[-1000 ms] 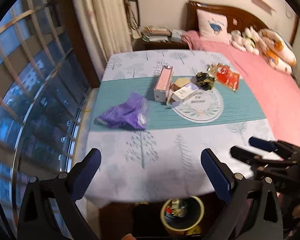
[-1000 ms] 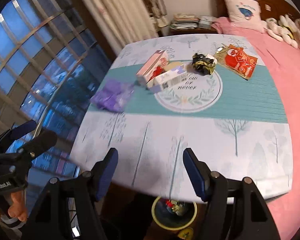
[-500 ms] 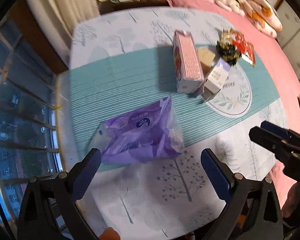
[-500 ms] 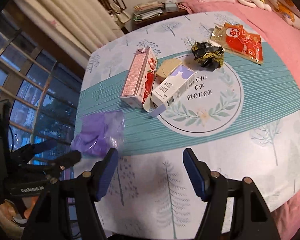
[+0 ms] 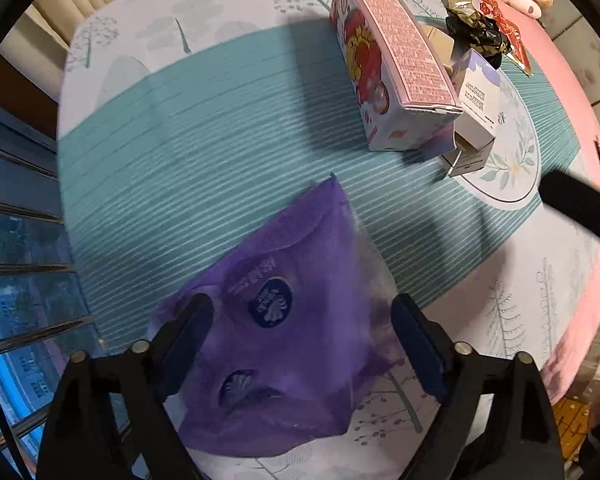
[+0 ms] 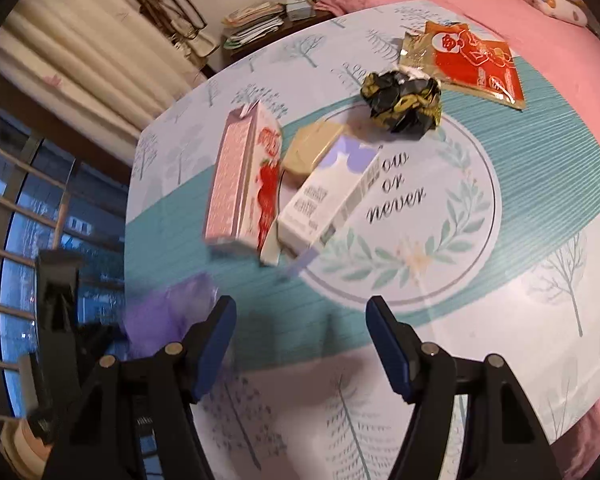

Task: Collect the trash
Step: 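Grasp the purple bag with the left gripper while the right grasps the white milk carton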

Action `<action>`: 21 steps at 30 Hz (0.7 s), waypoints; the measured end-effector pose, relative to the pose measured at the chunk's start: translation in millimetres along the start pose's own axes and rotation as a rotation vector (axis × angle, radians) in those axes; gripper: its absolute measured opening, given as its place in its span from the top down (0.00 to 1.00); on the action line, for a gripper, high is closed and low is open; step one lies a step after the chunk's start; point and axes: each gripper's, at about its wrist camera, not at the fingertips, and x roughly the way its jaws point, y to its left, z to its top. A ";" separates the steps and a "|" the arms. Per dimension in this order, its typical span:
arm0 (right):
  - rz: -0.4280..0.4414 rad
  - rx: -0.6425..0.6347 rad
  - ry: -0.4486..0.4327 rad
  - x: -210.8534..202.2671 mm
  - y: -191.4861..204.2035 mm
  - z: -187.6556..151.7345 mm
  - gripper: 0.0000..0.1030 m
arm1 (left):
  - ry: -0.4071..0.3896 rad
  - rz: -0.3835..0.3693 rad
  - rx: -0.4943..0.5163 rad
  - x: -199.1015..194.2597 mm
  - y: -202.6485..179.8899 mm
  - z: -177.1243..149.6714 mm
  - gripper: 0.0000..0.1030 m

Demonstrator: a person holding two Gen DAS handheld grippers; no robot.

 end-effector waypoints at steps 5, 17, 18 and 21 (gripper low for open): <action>-0.009 0.061 -0.020 9.0 -4.5 21.9 0.35 | -0.017 -0.034 0.018 1.3 -0.8 2.7 0.40; -0.040 0.149 -0.001 49.1 -9.3 55.0 0.42 | -0.088 -0.072 -0.025 -11.1 -4.9 6.9 0.92; -0.047 0.151 0.005 53.6 -9.7 55.4 0.44 | -0.093 -0.076 -0.036 -13.1 -3.1 6.4 0.92; -0.043 0.165 0.012 62.9 -13.2 55.1 0.53 | -0.114 -0.092 -0.064 -22.5 6.4 3.0 0.93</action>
